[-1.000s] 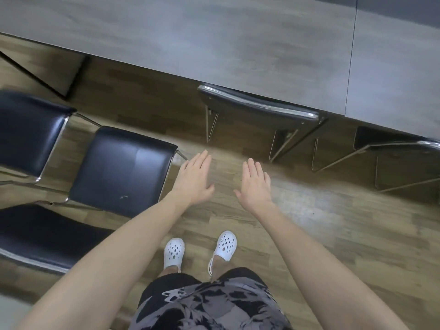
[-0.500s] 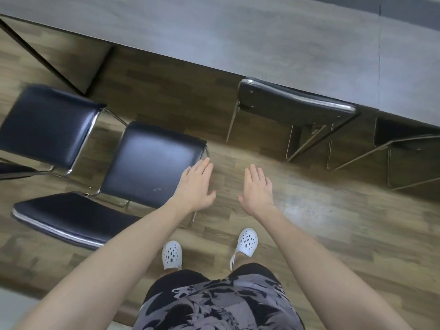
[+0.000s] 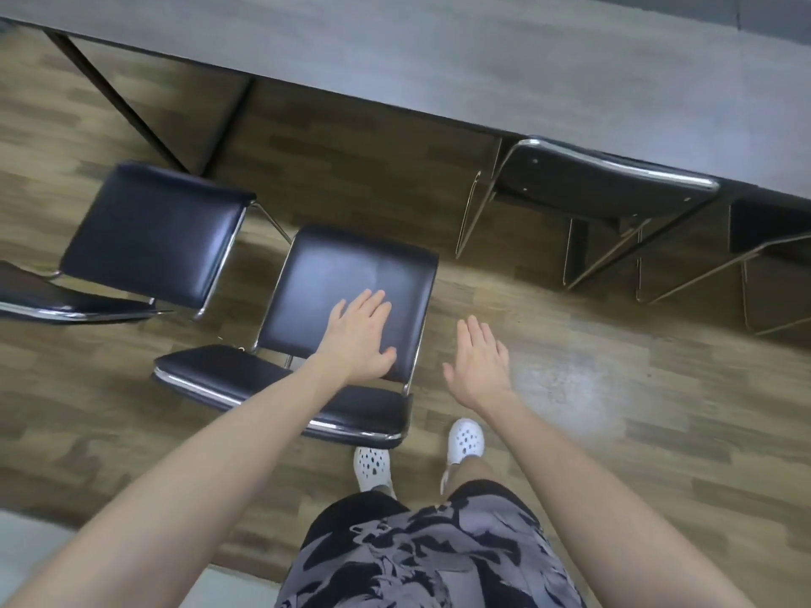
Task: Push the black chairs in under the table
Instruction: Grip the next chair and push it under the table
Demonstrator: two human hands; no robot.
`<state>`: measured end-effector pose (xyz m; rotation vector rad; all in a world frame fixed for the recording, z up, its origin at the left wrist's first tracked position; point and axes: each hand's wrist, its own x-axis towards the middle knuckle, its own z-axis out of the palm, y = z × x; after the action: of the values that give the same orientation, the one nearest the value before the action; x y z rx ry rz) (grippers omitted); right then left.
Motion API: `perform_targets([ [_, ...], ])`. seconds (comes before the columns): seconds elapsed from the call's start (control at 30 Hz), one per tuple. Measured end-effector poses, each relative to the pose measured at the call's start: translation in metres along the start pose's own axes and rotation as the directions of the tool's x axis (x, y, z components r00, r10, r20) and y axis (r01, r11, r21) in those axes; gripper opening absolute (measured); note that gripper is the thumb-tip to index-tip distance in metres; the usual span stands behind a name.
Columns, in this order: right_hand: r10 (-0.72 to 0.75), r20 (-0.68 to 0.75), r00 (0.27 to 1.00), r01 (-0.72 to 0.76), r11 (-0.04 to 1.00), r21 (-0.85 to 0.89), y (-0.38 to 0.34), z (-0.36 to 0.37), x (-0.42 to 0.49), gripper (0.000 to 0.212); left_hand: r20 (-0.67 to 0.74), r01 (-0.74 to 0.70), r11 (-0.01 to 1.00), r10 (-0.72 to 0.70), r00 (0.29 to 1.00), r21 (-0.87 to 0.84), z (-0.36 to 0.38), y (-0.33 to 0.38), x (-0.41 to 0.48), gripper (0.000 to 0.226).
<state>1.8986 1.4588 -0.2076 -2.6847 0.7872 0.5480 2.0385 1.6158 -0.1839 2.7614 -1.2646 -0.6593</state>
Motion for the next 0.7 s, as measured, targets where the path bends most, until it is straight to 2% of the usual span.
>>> perform_targets([
  [0.3, 0.009, 0.045, 0.999, -0.011, 0.998, 0.062, -0.021, 0.005, 0.004, 0.076, 0.003, 0.092, 0.995, -0.092, 0.996, -0.034, 0.009, -0.027, -0.014, 0.082],
  [0.7, -0.085, 0.06, 0.995, 0.082, 0.995, 0.053, -0.027, -0.004, 0.025, 0.073, 0.012, 0.177, 0.983, -0.177, 0.984, -0.047, 0.022, -0.027, -0.017, 0.078],
])
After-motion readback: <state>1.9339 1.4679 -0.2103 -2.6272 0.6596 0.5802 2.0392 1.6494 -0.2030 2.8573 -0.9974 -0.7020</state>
